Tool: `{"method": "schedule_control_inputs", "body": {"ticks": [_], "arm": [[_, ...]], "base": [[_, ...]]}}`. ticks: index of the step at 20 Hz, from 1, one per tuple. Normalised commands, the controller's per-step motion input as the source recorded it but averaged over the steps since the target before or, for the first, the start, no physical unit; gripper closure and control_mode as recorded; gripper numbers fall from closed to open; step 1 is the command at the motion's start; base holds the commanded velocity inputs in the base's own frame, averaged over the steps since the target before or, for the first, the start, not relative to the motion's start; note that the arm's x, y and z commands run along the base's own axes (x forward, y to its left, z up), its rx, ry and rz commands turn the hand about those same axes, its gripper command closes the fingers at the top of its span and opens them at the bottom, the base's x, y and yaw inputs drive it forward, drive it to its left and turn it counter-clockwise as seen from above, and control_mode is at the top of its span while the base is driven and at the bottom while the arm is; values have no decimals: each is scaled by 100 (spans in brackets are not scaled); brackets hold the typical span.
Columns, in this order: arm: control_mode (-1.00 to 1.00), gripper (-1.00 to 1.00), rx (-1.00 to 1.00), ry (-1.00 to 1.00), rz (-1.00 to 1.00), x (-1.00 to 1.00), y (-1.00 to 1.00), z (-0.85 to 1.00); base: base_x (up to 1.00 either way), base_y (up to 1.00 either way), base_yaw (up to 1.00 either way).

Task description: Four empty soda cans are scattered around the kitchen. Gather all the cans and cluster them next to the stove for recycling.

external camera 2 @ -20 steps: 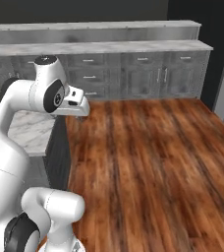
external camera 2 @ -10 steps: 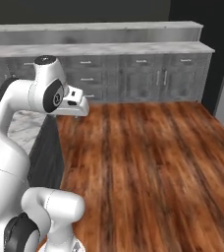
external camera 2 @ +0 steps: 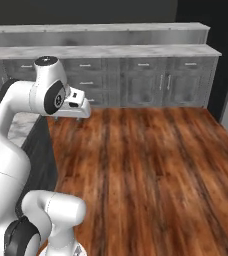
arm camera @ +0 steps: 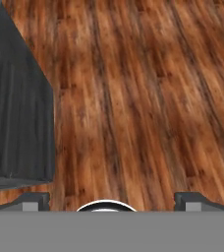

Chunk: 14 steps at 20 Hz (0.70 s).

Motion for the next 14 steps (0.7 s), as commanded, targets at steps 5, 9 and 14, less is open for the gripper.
{"method": "schedule_control_inputs", "body": {"ticks": [5,9,14], "arm": [[100,-100,0,0,0,0,0,0],[100,-100,0,0,0,0,0,0],[100,-100,0,0,0,0,0,0]], "base": [[55,-29,13],[53,-26,20],[48,-21,31]]}}
